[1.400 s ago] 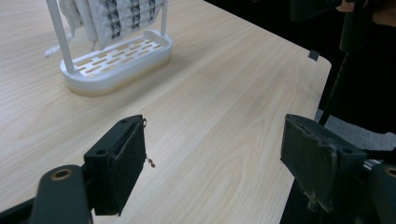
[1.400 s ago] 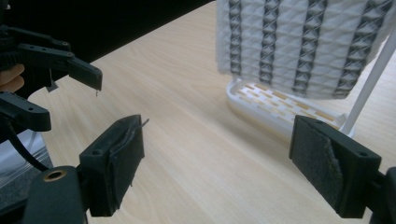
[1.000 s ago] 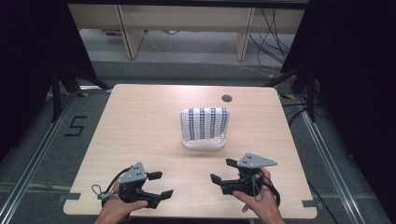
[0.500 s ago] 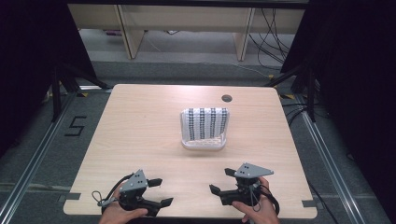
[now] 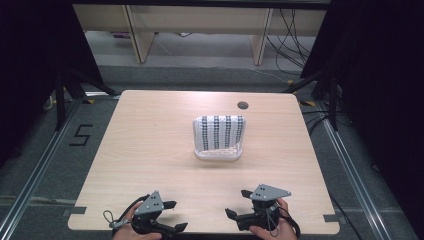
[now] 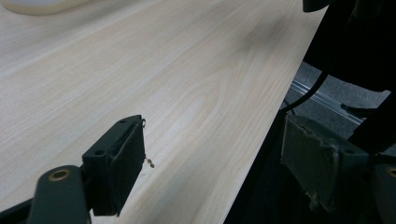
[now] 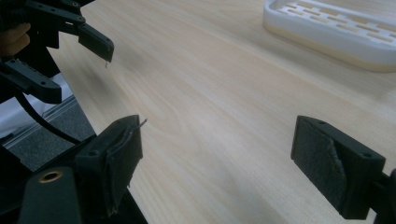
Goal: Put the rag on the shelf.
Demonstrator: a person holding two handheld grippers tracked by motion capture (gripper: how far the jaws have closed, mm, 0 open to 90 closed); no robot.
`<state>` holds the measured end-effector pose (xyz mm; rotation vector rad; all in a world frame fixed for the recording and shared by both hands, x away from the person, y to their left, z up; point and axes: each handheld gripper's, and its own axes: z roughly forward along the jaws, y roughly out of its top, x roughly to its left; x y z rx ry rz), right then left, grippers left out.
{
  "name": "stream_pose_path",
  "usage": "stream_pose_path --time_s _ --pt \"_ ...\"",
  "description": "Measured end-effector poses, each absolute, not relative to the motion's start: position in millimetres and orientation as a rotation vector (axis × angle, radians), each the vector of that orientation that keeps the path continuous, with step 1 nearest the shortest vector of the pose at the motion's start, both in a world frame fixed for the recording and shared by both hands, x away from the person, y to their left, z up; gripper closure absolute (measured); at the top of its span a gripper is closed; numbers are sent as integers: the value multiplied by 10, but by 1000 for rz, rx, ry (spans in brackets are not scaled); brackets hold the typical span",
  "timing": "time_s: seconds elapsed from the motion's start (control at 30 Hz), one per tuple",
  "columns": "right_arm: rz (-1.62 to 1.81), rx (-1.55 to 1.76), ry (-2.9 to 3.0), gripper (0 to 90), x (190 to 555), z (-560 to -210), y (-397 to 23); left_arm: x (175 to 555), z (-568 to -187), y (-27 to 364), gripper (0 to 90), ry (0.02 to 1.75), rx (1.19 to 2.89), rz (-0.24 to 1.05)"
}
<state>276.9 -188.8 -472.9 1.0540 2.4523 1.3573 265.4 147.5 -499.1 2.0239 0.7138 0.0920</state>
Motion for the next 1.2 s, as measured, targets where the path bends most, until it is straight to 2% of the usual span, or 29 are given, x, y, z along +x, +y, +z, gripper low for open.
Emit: stream_pose_path --time_s 0.33,1.2 --pt "1313 1040 2495 178 2733 -4831 -1930 2642 -5068 1399 209 703 2087 85" --pt "1277 1027 2485 181 2744 -4845 -1937 2685 -5080 1440 209 746 2061 95"
